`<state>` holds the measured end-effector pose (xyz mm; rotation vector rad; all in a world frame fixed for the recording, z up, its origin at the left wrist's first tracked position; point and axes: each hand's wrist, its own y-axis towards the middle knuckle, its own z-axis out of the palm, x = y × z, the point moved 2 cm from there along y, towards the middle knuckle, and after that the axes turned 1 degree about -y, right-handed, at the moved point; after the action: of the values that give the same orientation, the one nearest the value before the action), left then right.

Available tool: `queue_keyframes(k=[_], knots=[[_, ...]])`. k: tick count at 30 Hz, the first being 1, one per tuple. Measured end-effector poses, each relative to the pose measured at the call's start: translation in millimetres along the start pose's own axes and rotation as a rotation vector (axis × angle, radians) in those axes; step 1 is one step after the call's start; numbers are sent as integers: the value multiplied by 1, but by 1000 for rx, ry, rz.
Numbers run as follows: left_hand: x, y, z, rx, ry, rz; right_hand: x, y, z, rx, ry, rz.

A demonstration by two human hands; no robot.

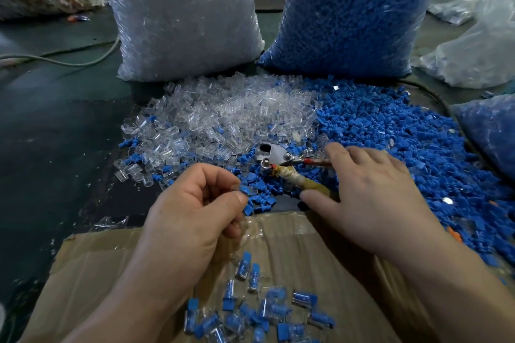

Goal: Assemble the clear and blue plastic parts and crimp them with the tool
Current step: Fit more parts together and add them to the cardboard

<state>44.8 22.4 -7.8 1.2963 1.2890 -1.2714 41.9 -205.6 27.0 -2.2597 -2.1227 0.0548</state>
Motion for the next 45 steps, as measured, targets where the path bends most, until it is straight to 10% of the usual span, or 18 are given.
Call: queue_keyframes(k=[16, 45], knots=[[-6, -1, -2, -86, -139, -6, 9, -5, -14, -279, 312, -108], [-22, -2, -13, -50, -163, 148, 25, -17, -17, -112, 279, -400]])
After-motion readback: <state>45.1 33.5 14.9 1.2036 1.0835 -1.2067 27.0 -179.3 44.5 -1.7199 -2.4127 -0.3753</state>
